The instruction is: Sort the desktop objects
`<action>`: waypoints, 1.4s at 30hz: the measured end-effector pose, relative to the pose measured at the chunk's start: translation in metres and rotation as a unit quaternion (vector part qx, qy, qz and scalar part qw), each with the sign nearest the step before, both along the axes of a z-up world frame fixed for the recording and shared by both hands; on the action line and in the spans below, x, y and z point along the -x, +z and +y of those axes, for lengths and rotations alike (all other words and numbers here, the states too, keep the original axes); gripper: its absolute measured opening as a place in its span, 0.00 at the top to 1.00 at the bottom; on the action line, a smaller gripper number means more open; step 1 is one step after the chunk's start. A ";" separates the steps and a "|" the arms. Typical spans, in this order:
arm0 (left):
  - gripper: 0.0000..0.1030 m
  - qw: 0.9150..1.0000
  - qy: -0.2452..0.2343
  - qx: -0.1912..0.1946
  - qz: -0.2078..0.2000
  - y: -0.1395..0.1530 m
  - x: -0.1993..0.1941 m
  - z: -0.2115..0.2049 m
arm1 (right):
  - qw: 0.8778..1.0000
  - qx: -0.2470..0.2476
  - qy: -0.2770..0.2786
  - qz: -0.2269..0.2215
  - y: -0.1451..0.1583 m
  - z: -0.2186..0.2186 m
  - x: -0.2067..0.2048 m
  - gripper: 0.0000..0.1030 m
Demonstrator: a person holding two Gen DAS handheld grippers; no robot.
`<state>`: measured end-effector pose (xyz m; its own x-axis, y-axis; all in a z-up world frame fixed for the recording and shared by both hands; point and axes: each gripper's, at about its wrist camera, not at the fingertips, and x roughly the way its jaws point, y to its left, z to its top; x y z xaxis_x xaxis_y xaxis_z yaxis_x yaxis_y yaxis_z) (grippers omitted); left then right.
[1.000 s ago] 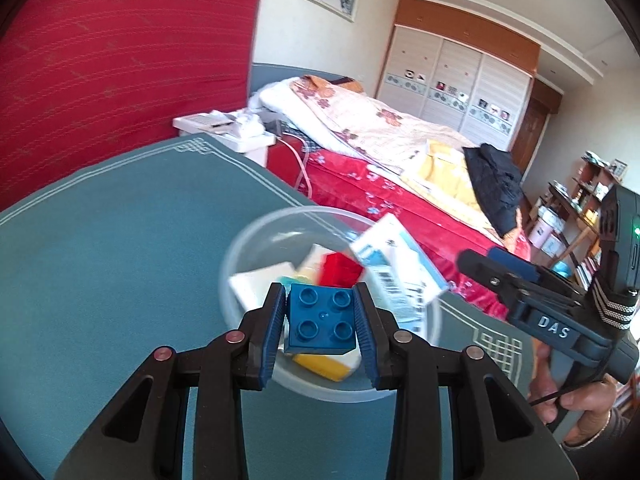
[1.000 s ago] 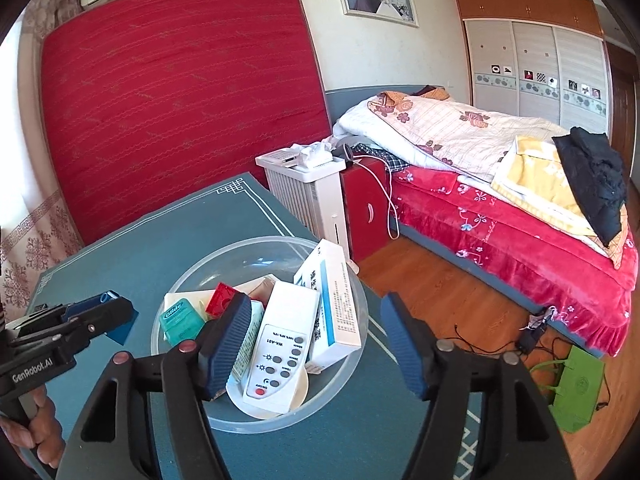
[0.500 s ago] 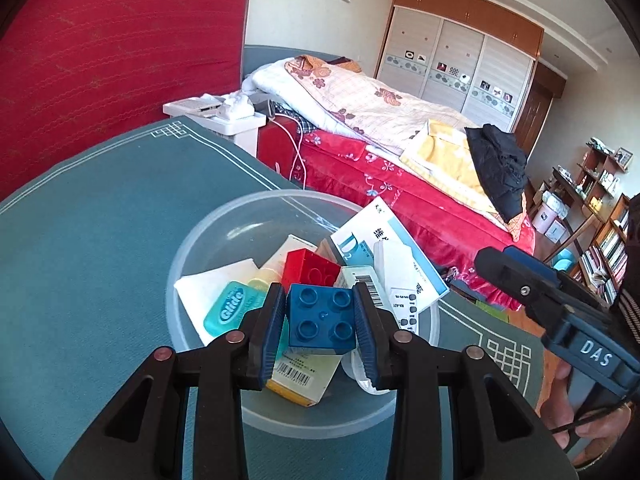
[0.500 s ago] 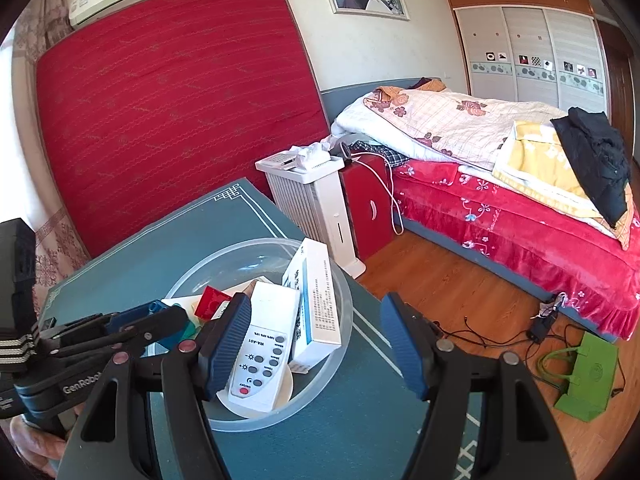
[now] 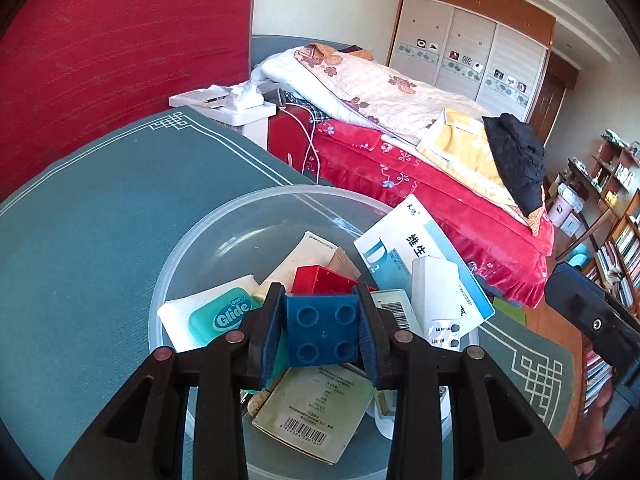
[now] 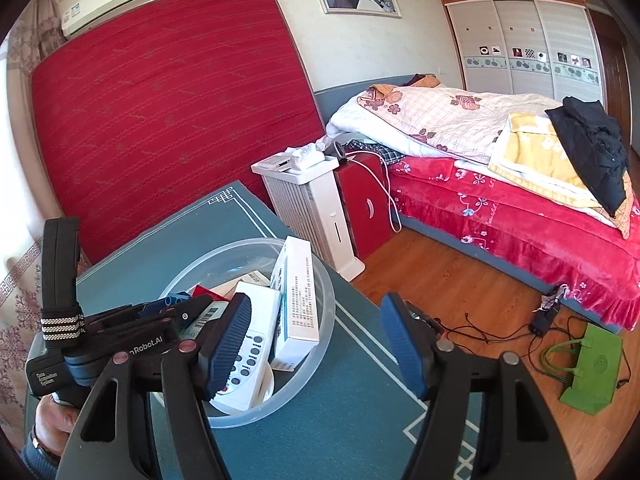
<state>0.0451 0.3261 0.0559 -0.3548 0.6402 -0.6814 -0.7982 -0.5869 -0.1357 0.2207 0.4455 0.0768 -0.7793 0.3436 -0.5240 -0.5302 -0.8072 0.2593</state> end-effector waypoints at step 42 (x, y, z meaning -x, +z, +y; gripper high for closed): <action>0.11 0.968 0.184 -0.085 0.149 0.106 -0.058 -0.122 | 0.998 -0.051 0.026 -0.032 0.030 -0.070 0.012 0.00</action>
